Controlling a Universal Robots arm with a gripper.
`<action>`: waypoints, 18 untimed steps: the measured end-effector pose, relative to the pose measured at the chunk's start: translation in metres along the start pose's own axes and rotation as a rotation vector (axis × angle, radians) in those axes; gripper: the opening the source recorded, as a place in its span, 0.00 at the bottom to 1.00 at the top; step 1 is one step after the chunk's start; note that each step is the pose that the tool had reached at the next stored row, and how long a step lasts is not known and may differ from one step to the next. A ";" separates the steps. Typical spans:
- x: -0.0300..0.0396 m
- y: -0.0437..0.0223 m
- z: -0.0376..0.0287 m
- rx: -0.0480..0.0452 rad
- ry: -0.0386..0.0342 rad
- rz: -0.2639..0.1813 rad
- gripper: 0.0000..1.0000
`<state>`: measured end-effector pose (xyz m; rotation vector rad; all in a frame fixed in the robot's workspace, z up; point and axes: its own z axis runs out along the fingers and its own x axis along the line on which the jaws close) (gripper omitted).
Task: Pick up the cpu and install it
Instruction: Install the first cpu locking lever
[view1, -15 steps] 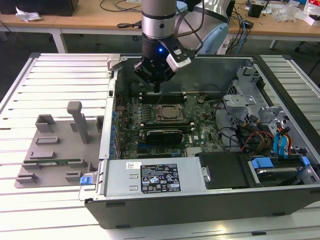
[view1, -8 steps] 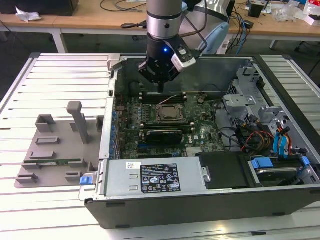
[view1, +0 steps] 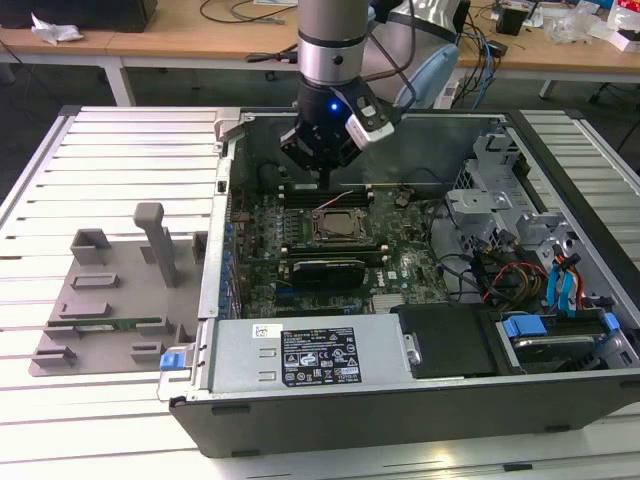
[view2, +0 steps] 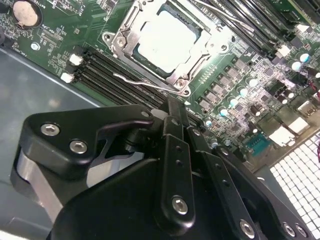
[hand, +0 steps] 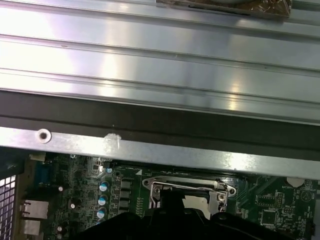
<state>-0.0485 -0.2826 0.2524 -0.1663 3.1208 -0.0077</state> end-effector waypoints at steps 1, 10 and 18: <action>-0.0001 0.0000 0.0014 0.0001 0.0002 0.000 0.11; -0.0028 -0.0002 0.0106 0.0000 0.0018 0.000 0.11; -0.0063 0.0023 0.0247 -0.0003 0.0040 0.000 0.11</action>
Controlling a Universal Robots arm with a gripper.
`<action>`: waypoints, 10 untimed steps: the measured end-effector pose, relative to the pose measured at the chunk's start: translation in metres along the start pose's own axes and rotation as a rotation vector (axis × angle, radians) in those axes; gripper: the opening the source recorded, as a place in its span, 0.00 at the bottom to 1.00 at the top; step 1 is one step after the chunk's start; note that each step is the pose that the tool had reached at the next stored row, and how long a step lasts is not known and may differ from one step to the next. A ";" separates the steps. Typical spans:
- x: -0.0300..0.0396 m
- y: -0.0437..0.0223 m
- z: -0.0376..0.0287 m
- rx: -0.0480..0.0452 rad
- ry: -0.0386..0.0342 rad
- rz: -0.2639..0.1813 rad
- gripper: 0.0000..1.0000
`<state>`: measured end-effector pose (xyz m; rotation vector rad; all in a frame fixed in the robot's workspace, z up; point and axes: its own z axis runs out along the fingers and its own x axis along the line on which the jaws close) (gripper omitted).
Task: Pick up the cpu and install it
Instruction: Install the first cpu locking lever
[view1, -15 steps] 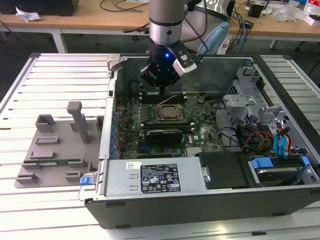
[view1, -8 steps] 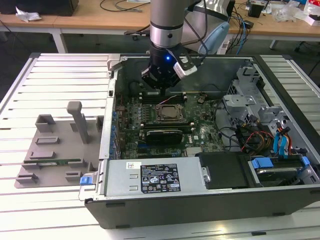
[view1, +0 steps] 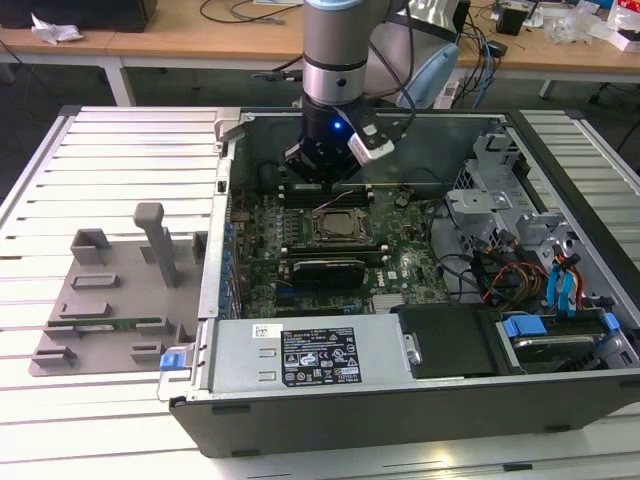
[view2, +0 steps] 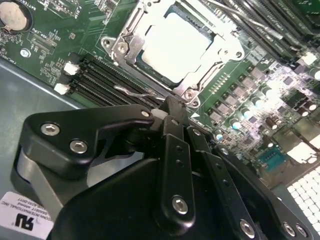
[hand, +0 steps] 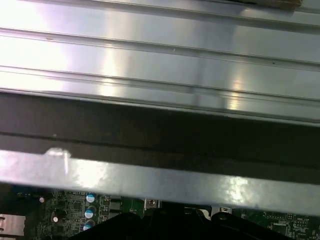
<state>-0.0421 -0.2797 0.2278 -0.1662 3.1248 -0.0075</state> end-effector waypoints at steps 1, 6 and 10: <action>-0.0015 0.0023 0.0014 -0.0001 0.0003 0.000 0.11; -0.0078 0.0048 0.0053 0.0013 0.0017 0.000 0.11; -0.0168 0.0040 0.0089 0.0026 0.0040 0.000 0.11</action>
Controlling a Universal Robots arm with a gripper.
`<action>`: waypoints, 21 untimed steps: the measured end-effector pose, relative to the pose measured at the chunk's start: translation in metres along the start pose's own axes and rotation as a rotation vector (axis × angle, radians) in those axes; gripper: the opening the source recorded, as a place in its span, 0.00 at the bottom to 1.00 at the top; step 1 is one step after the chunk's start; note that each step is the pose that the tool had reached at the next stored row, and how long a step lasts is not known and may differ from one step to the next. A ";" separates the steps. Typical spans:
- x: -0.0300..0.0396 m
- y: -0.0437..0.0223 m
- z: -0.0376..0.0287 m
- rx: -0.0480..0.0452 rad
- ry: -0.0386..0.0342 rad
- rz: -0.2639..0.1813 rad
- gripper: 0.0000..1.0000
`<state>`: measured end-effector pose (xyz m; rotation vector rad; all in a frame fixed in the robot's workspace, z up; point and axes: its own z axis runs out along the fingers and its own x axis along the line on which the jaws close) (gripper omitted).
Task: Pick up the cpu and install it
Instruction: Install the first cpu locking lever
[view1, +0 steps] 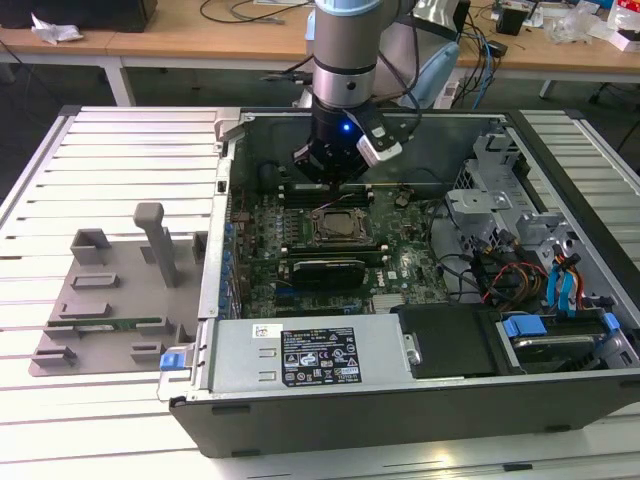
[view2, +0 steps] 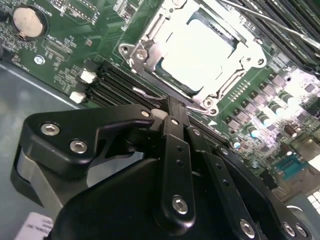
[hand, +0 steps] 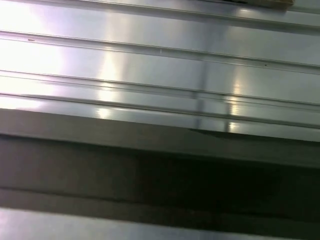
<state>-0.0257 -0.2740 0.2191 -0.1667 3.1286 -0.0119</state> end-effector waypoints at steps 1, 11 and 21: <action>-0.0029 -0.0003 0.0014 0.0007 0.0007 0.000 0.11; -0.0171 -0.0017 0.0127 0.0167 0.0045 0.000 0.11; -0.0262 -0.0015 0.0182 0.0255 0.0056 0.000 0.11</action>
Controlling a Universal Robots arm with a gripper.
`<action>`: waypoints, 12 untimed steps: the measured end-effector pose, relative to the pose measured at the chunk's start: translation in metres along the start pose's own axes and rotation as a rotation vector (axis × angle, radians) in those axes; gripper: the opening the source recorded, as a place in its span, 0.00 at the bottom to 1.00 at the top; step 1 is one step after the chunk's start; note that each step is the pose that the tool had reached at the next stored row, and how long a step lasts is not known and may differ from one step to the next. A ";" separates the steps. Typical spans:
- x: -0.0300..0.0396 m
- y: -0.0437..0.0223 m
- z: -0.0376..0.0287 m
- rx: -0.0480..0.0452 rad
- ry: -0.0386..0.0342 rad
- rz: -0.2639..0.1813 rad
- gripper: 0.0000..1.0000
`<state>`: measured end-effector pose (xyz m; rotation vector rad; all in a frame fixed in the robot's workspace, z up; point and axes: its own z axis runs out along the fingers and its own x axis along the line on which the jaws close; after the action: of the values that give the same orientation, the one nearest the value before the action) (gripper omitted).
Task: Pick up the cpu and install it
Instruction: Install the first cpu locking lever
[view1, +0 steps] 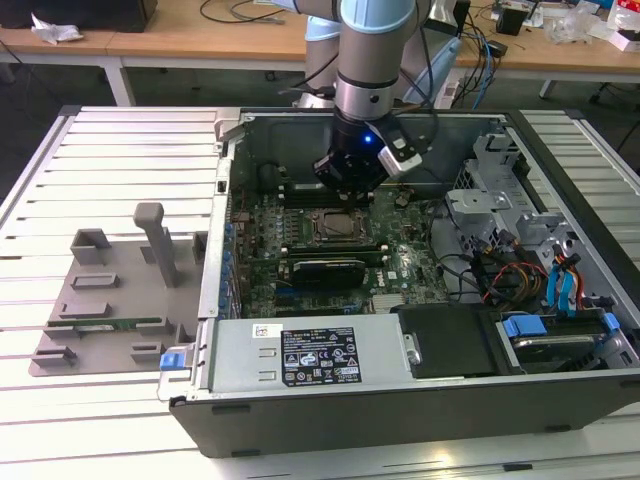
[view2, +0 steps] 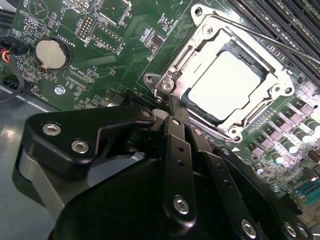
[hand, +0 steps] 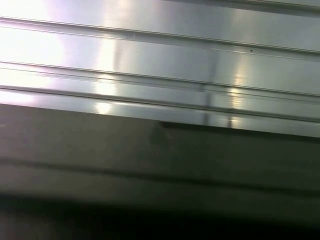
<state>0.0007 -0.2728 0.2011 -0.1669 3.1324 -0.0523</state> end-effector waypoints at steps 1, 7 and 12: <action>-0.0004 0.0005 0.0002 -0.0004 0.0001 0.000 0.11; -0.0008 0.0007 -0.0044 -0.0012 -0.0002 0.000 0.11; 0.0001 -0.0080 -0.0058 -0.0015 -0.0003 0.000 0.11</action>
<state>0.0014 -0.2806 0.2072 -0.1670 3.1323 -0.0499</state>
